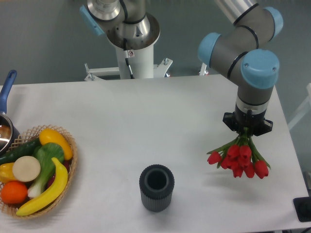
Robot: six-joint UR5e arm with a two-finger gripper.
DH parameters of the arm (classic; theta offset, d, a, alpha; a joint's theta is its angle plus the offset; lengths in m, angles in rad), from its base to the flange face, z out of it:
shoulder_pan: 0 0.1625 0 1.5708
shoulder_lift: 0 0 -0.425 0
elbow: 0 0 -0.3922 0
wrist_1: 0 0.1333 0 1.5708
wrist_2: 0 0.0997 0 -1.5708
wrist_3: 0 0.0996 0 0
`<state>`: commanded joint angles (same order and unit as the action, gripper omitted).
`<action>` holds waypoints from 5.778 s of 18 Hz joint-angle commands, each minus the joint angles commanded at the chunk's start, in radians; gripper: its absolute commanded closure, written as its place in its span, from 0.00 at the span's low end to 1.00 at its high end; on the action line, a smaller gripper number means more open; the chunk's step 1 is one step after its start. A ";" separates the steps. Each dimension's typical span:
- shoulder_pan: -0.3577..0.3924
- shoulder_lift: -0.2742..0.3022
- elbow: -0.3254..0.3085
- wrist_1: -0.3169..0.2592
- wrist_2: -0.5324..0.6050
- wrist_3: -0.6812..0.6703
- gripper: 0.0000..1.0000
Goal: Insert the flowers into the vase
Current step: 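Hold the red tulip bunch in the gripper and lower it slightly, then carry the red tulips toward the dark grey vase, then lower the tulip stems into the dark grey vase opening, then open the gripper and lift it away from the tulips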
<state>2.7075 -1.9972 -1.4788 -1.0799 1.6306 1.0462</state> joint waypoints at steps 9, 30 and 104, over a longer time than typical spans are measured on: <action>-0.005 0.003 0.009 0.026 -0.080 -0.063 1.00; -0.035 -0.015 0.155 0.397 -0.797 -0.495 0.91; 0.155 0.078 -0.310 0.469 -1.055 0.021 0.00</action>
<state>2.8623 -1.9190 -1.7886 -0.6105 0.5752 1.0676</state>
